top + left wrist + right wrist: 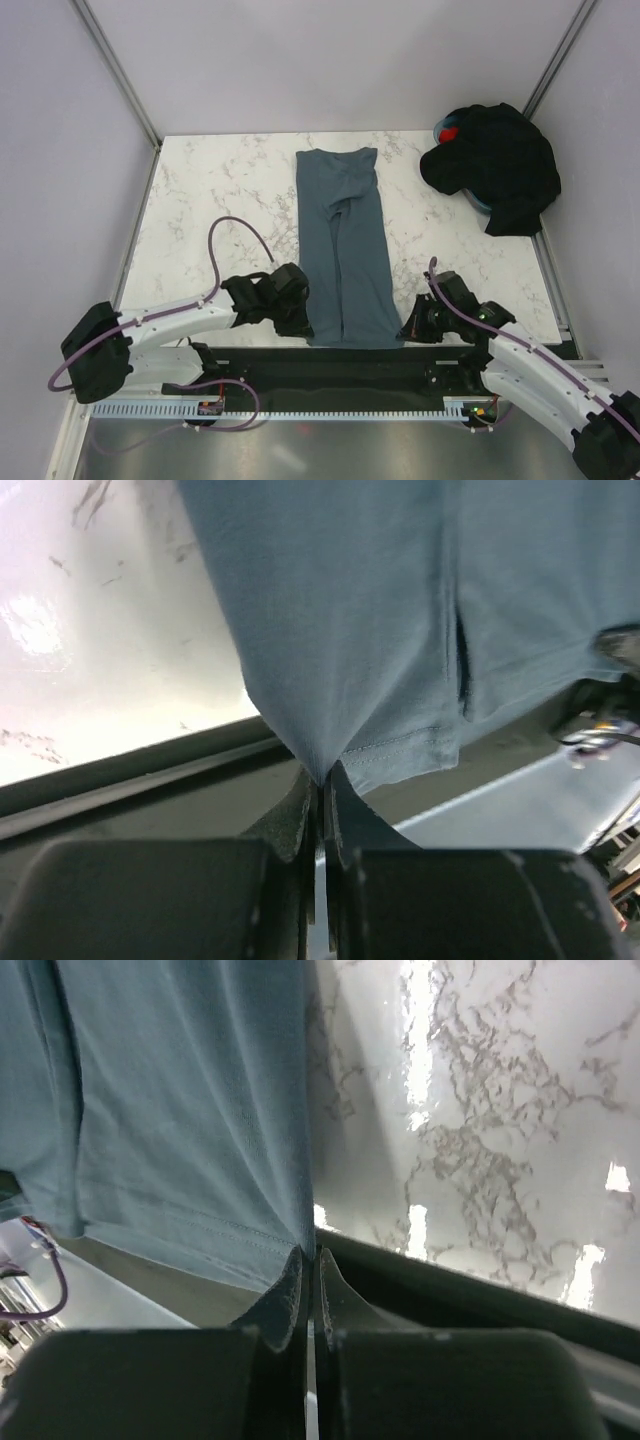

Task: Fold and stack the t-shirts
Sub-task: Fold the tshirt

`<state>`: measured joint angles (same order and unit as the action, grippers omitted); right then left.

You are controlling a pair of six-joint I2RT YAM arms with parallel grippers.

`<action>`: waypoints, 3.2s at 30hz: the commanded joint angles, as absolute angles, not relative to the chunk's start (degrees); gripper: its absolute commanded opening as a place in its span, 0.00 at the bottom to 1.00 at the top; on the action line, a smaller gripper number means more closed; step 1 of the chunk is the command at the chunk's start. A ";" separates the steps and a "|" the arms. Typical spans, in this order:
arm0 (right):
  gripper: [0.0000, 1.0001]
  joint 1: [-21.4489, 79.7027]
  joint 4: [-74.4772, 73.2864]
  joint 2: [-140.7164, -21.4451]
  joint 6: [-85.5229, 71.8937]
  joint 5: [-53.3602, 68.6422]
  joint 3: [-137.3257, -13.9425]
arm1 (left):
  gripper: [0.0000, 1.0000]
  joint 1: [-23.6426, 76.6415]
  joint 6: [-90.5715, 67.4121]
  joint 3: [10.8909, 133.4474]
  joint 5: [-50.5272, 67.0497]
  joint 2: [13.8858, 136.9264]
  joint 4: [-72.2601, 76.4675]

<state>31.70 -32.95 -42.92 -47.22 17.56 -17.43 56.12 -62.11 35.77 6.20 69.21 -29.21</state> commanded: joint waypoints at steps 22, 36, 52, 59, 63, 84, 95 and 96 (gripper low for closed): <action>0.00 27.25 -41.57 -83.66 -32.44 -7.29 -73.82 | 0.02 34.90 -38.76 72.94 -5.27 86.65 -46.32; 0.00 20.75 -38.23 -99.21 -28.92 -1.94 -84.11 | 0.02 26.81 -33.49 87.27 -1.94 103.18 -45.26; 0.00 17.40 -37.26 -113.10 -27.42 3.86 -94.47 | 0.11 22.77 -29.53 102.12 3.16 118.91 -46.76; 0.58 13.63 -47.61 -131.18 -27.42 5.98 -120.54 | 0.60 16.80 -27.43 126.66 9.39 133.31 -56.83; 0.68 12.92 -54.32 -131.32 -27.16 5.10 -130.17 | 0.61 14.68 -26.46 137.37 11.52 138.61 -63.18; 0.66 26.37 -38.93 -118.99 -27.16 3.78 -95.60 | 0.57 14.77 -18.02 71.56 -7.10 93.60 -46.67; 0.65 25.41 -47.63 -133.76 -24.96 -2.63 -117.13 | 0.55 14.94 -18.37 71.72 -9.58 91.59 -48.43; 0.65 25.23 -49.03 -135.07 -25.22 -2.98 -122.20 | 0.55 14.85 -18.28 71.72 -9.58 91.41 -48.34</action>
